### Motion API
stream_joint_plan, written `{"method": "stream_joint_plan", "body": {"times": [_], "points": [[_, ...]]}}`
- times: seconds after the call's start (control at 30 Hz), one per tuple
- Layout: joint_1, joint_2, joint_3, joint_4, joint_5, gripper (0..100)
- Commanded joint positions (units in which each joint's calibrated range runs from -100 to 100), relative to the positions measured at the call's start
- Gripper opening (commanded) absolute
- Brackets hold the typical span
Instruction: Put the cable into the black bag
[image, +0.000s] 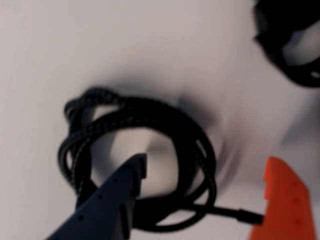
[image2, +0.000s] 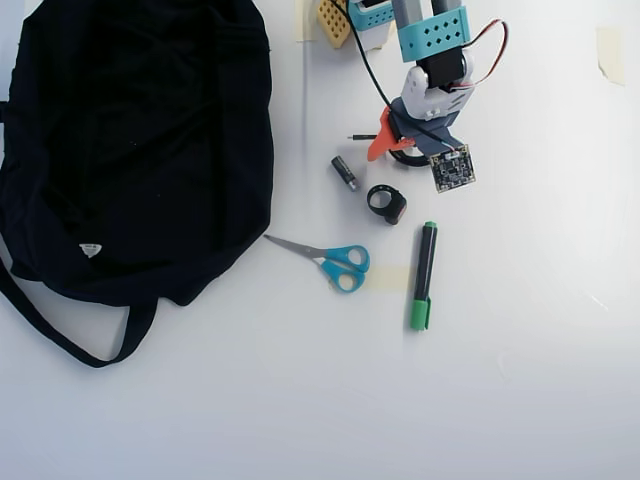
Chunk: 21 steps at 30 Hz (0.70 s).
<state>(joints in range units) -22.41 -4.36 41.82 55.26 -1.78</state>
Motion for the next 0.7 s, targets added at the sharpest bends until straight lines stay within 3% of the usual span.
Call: {"method": "stream_joint_plan", "body": {"times": [0.0, 0.3, 0.57, 0.67], "points": [[-0.10, 0.96, 0.31, -2.55, -0.37, 31], [0.05, 2.28, 0.67, -2.98, -0.37, 29], [-0.03, 2.28, 0.76, -4.96, -0.37, 3], [0.05, 2.28, 0.85, -5.39, -0.37, 3]]}}
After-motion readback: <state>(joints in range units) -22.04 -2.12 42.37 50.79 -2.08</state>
